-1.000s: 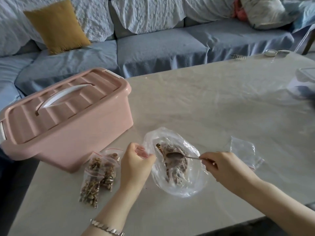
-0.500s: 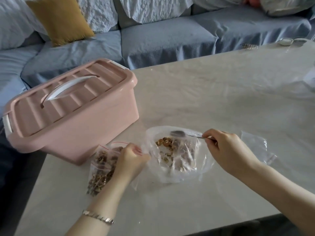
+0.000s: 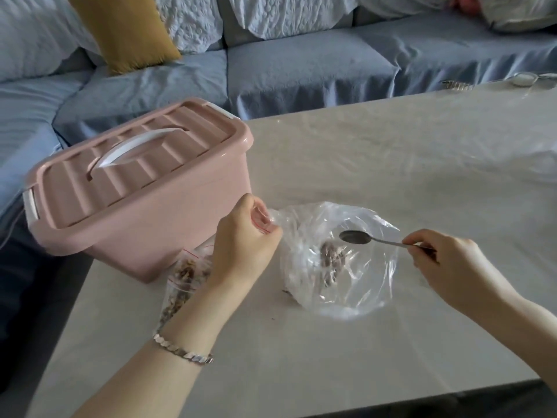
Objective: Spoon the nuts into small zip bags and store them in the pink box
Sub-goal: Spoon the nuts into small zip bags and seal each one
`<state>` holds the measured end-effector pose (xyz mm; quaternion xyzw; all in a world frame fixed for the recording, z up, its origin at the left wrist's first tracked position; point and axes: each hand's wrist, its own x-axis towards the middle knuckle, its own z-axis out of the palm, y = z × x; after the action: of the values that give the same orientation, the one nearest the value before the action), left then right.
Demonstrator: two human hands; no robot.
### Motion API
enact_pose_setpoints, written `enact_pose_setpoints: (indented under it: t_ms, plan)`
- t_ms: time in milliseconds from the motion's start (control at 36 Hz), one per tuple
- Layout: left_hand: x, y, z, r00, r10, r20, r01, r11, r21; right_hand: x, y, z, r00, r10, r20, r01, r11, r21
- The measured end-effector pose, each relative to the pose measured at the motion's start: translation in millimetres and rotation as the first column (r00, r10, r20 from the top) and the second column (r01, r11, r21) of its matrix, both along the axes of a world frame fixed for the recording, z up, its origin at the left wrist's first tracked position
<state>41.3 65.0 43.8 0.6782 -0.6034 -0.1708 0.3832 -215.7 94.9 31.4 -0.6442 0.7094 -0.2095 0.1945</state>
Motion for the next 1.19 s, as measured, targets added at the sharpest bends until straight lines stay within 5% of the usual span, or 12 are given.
enact_pose_setpoints:
  t_ms: [417,583,694,778,1000,1194]
  plan:
    - [18.8,19.1,-26.4,0.955,0.281,-0.095,-0.265,0.952,0.155,21.0,-5.1,18.6,0.957,0.267,-0.113,-0.273,0.961,-0.035]
    - [-10.3,75.6,-44.0,0.968,0.160,-0.194,-0.071,0.914,0.399,35.5,-38.3,21.4,0.825,0.486,-0.287,-0.509,0.861,-0.007]
    - [-22.3,69.3,-54.0,0.778,0.339,-0.529,0.087,0.776,0.625,40.9,-53.6,24.4,0.703,0.562,-0.435,-0.601,0.797,0.058]
    - [-27.1,52.6,-59.8,0.764,0.381,-0.521,0.023,0.790,0.612,37.8,-60.9,24.4,0.658,0.589,-0.470,-0.615,0.780,0.117]
    - [1.3,-4.2,-49.1,0.824,0.397,-0.404,-0.218,0.881,0.421,17.0,-57.1,27.7,0.760,0.518,-0.392,-0.470,0.855,0.219]
    - [18.1,-34.6,-34.0,0.932,0.292,-0.215,-0.230,0.935,0.271,18.5,-21.3,38.0,0.846,0.475,-0.243,-0.395,0.864,0.312]
